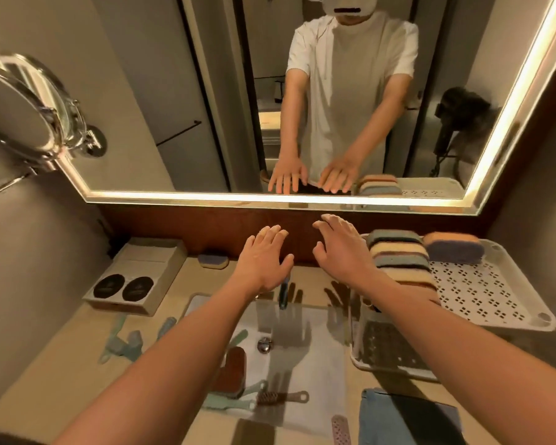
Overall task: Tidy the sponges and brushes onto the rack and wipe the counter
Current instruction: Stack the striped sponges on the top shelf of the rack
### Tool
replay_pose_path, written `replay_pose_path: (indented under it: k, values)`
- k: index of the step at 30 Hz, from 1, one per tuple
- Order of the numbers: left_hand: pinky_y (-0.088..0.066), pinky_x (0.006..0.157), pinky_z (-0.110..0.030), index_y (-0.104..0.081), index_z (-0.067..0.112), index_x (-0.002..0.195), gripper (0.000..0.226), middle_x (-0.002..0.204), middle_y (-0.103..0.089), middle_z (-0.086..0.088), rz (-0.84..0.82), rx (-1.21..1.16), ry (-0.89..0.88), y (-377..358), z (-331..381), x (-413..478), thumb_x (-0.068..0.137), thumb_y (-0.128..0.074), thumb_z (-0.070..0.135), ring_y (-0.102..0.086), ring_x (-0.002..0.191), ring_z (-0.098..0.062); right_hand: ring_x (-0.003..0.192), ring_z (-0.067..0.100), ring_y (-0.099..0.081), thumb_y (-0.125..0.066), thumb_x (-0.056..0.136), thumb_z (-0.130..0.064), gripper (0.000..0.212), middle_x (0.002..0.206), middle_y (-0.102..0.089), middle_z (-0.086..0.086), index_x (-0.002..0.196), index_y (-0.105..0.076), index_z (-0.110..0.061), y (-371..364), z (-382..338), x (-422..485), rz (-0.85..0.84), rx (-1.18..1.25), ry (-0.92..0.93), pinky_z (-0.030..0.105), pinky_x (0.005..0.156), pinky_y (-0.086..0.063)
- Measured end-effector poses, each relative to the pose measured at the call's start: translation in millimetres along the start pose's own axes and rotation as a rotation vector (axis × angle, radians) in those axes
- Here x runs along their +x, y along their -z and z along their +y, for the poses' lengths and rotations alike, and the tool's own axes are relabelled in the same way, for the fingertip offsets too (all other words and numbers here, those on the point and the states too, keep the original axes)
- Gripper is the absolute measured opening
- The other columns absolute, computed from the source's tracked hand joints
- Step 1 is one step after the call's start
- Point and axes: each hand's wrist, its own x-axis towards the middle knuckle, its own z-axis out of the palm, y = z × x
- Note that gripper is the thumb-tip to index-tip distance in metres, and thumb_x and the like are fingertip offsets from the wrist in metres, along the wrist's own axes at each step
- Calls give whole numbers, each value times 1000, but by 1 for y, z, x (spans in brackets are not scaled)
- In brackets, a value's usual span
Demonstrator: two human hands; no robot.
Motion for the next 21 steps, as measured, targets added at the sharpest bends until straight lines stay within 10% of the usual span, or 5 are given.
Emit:
replay_pose_path:
  k: [21]
  values:
    - [-17, 123, -40, -31, 15, 156, 63, 165, -25, -6, -129, -34, 91, -26, -268, -12, 100, -50, 36, -20, 152, -24, 142, 21, -37, -53, 93, -22, 52, 152, -45, 7, 144, -51, -11, -189, -179, 91, -247, 69, 110, 35, 115, -32]
